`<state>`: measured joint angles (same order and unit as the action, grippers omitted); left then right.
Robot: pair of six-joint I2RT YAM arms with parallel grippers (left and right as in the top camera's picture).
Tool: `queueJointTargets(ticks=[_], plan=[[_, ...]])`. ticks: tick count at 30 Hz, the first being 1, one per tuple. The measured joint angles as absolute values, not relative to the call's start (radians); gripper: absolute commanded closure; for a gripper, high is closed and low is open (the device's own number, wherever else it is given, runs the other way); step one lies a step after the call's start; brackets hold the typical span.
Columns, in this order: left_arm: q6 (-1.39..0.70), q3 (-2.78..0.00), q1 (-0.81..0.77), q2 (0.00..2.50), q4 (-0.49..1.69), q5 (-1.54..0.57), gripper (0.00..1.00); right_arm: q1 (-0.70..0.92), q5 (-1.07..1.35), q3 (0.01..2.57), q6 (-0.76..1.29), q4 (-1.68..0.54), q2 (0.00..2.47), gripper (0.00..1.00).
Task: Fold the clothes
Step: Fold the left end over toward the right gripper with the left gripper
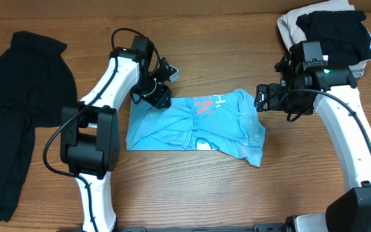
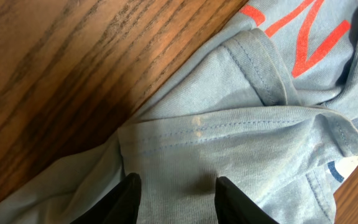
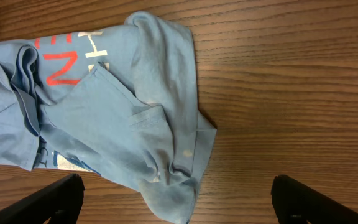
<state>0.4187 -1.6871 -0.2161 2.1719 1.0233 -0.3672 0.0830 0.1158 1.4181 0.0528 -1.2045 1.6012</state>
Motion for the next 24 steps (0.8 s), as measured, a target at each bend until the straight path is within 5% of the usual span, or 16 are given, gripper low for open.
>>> queueJointTargets(ticks=[15,20,24], plan=[[0.422,-1.674,-0.216,2.173,0.981,-0.368,0.64,0.083,0.115,1.418,0.052,-1.195,1.601,0.00],[0.426,-1.657,-0.216,2.173,0.976,-0.368,0.76,0.083,0.115,1.418,0.052,-1.187,1.601,0.00],[0.424,-1.657,-0.216,2.173,0.976,-0.368,0.96,0.083,0.115,1.418,0.052,-1.186,1.601,0.00]])
